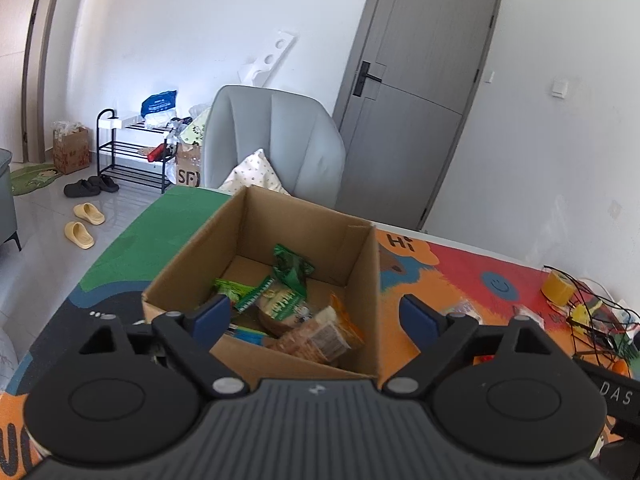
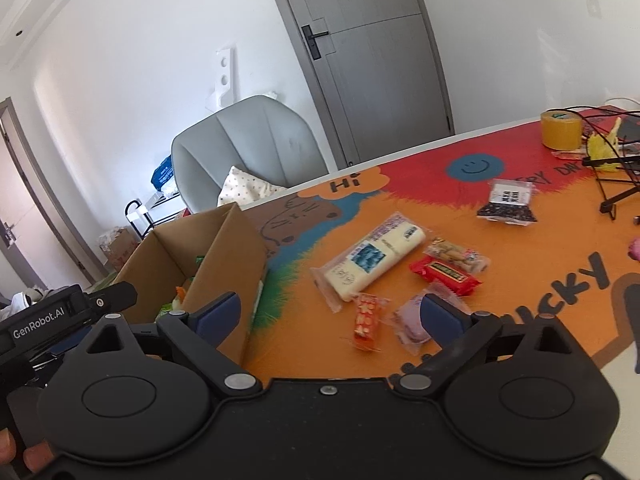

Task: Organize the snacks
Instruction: 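Move both grippers back over the snacks on the table, then grasp the small orange pack with the left gripper while the right grasps the purple pastry bag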

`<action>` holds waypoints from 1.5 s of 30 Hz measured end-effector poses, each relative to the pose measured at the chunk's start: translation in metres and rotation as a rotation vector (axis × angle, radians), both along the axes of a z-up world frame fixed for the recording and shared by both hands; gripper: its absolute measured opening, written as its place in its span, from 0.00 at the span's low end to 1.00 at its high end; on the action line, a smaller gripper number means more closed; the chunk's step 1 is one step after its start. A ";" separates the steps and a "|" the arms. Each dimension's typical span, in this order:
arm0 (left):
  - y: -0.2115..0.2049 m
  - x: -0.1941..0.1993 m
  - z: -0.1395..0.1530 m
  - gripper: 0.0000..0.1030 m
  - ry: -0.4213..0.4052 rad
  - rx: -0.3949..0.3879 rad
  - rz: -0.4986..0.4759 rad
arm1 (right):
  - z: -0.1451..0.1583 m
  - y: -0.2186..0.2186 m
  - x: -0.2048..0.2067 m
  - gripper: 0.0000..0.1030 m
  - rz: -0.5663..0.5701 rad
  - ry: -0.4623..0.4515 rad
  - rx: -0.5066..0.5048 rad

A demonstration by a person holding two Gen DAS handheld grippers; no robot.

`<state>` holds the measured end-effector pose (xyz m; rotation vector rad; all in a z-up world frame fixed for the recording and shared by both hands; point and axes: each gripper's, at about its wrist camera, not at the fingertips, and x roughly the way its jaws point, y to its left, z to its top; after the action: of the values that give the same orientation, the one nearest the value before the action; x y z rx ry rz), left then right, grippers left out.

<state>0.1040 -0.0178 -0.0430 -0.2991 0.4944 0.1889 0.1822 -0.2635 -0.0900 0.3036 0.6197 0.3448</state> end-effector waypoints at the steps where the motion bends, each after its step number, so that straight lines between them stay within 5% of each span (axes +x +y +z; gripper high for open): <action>1: -0.005 0.000 0.000 0.90 0.000 0.006 -0.008 | 0.000 -0.003 -0.001 0.96 -0.006 -0.003 -0.003; 25: -0.084 0.014 -0.013 0.99 0.004 0.038 -0.144 | -0.028 -0.084 -0.002 0.98 -0.139 0.032 -0.002; 35: -0.103 0.030 -0.032 0.96 0.013 0.043 -0.186 | -0.044 -0.084 0.011 0.88 -0.150 0.068 0.001; 40: -0.107 0.040 -0.040 0.88 0.026 0.036 -0.179 | -0.050 -0.080 0.019 0.84 -0.146 0.086 0.003; 45: -0.111 0.050 -0.050 0.69 0.055 0.010 -0.197 | -0.054 -0.080 0.026 0.81 -0.152 0.098 0.011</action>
<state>0.1535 -0.1283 -0.0929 -0.2347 0.5740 0.0084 0.2081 -0.3438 -0.1442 0.3776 0.6864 0.1880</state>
